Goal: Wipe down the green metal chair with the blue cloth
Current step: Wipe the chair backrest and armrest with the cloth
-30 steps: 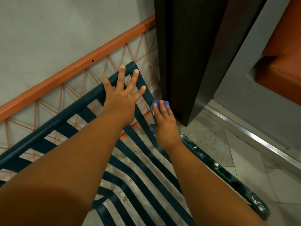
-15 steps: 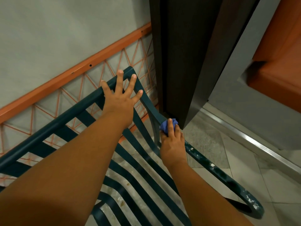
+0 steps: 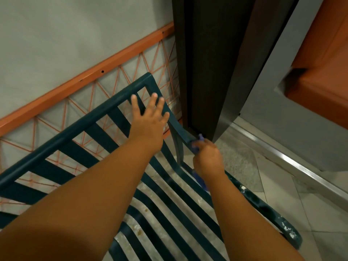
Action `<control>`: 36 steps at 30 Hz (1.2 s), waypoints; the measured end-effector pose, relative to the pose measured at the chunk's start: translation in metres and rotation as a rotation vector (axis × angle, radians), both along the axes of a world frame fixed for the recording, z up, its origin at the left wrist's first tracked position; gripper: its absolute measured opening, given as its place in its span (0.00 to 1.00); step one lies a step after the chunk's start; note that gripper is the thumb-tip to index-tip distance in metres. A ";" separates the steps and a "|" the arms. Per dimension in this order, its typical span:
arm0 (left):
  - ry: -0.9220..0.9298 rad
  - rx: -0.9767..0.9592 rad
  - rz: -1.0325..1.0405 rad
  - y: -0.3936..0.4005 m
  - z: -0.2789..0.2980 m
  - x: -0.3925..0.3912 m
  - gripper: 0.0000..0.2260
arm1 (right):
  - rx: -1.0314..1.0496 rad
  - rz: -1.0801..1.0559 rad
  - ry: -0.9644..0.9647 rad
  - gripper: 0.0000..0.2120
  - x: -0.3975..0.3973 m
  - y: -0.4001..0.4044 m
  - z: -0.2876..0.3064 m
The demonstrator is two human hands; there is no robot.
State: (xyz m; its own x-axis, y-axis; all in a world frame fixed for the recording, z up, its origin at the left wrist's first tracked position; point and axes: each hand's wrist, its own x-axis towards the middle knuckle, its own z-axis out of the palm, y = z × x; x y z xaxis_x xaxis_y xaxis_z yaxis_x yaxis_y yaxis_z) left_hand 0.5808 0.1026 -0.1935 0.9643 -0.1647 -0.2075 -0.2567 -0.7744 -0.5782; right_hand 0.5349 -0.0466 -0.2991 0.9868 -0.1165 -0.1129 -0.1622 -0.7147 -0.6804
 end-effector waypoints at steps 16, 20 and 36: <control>0.284 -0.051 0.063 -0.033 -0.037 -0.018 0.42 | -0.140 0.058 0.312 0.31 0.029 0.004 0.004; 0.284 -0.040 0.052 -0.033 -0.041 -0.019 0.40 | -0.281 0.088 0.163 0.36 0.008 0.013 -0.007; 0.294 0.030 0.085 -0.041 -0.052 -0.020 0.47 | -0.389 0.160 0.120 0.36 -0.036 -0.013 -0.016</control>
State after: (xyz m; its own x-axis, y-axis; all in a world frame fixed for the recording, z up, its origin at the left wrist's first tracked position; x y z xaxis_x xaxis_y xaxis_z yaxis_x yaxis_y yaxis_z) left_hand 0.5609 0.0613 -0.2452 0.8721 -0.0756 -0.4835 -0.3517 -0.7839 -0.5117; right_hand 0.4985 -0.0598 -0.3153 0.9783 -0.0198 -0.2062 -0.0903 -0.9366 -0.3386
